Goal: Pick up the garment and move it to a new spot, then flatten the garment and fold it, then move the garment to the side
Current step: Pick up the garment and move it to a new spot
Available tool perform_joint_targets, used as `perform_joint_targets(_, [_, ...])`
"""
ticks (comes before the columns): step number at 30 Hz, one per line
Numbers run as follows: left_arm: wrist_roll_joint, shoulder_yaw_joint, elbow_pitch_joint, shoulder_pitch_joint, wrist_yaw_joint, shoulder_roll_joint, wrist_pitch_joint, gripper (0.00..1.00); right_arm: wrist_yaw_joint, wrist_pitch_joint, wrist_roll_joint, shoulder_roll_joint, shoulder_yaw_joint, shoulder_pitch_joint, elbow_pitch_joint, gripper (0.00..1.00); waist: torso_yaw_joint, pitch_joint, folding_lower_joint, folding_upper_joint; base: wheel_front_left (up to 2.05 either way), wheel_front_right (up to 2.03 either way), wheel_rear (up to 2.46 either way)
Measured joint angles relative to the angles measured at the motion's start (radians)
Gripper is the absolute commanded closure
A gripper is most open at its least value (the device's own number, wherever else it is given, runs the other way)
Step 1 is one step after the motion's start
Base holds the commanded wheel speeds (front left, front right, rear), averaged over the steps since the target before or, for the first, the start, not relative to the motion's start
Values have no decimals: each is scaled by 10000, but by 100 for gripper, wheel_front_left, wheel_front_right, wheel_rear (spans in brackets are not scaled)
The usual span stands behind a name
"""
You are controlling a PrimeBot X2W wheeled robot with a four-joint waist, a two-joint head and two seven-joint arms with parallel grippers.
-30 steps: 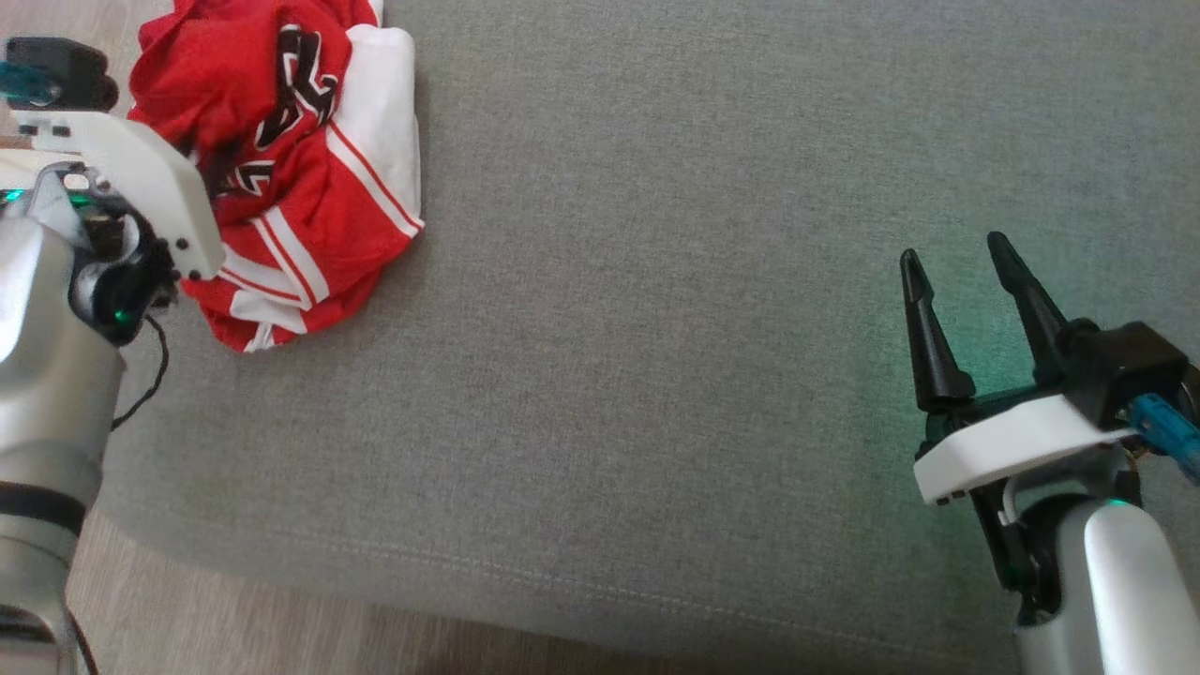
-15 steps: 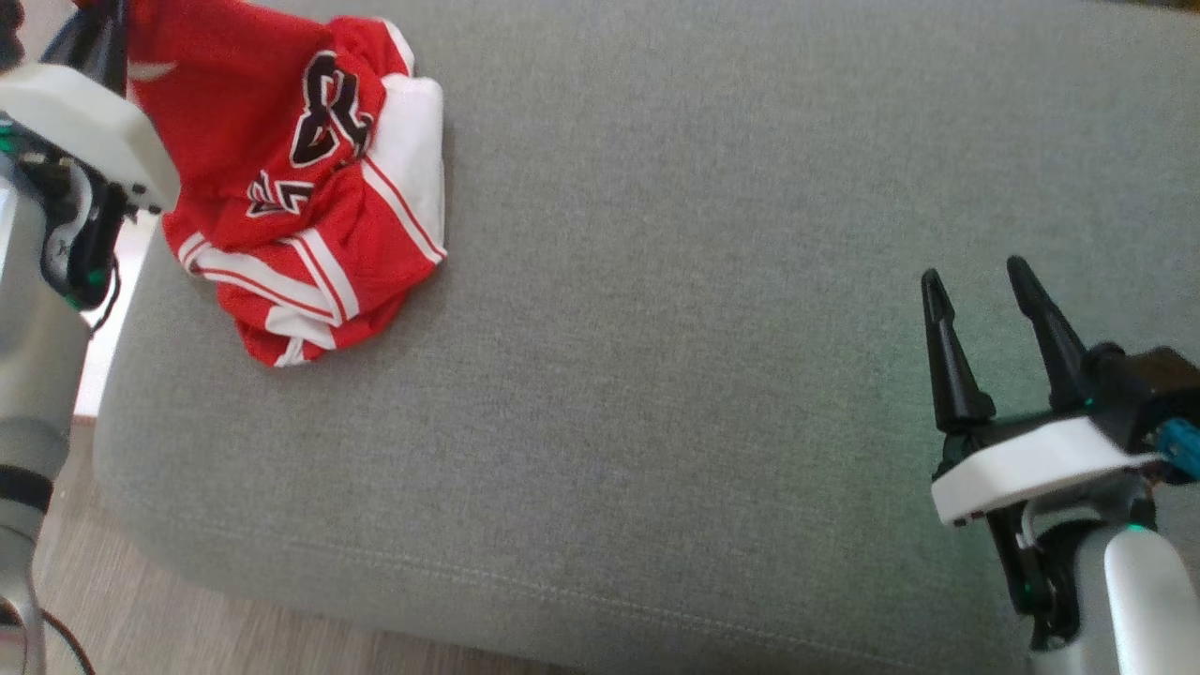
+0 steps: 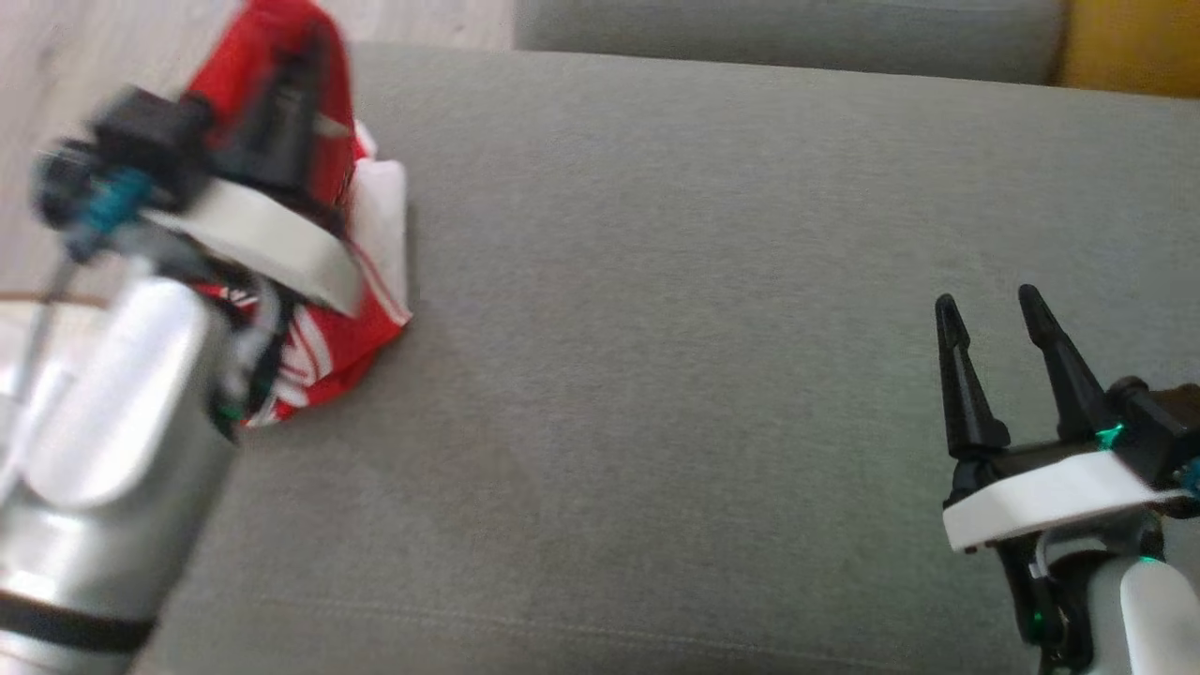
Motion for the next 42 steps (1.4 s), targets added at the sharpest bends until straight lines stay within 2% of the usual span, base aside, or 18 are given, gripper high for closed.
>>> perform_joint_targets(3, [0,-537,-978,442,107,-458,255,100,0,-2,121,2,59,85,-86,0,-483,-75,0,0,0,0,0])
perform_joint_targets(7, [-35,-1193,-1498,562,148,-1275,420,100,0,-31,253,2,238,139,-194,0,-1255,-98,0,0,0,0,0])
perform_joint_targets(12, [-71,-1699,-1290,370,46,-2188,401,100,0,-31,384,4,554,116,-347,0,-2405,21,0,0,0,0,0])
perform_joint_targets(18, [-44,-2010,-690,-751,-268,-2976,311,100,0,-134,571,0,591,85,-412,0,-3875,424,0,0,0,0,0])
perform_joint_targets(23, [42,-2571,29,-1329,-600,-3350,704,100,0,-489,884,2,529,71,-374,0,-4809,1101,0,0,0,0,0])
perform_joint_targets(27, [21,-2976,1187,-1252,-857,-3350,1298,100,0,-750,1076,4,598,-68,-140,0,-5253,1748,2,0,0,0,0])
perform_joint_targets(30, [-77,-3173,1845,-1110,-989,-3354,1344,100,0,-926,1099,4,629,-247,10,0,-5476,2136,3,0,0,0,0])
perform_joint_targets(31, [-77,-3173,1845,-1110,-989,-3354,1344,82,0,-926,1099,4,629,-247,10,0,-5476,2136,3,0,0,0,0])
perform_joint_targets(32, [-117,-3173,2033,-1060,-1049,-3365,1338,1,0,-932,1131,6,650,-313,86,0,-5527,2238,3,0,0,0,0])
perform_joint_targets(38, [142,-3419,2169,-1012,-1034,-3402,479,0,0,-1101,1149,6,648,-356,485,0,-5333,2303,2,0,0,0,0])
perform_joint_targets(42, [309,-3404,1590,-941,-754,-3363,-253,0,0,-1085,982,4,564,-356,562,0,-4863,2030,0,0,0,0,0])
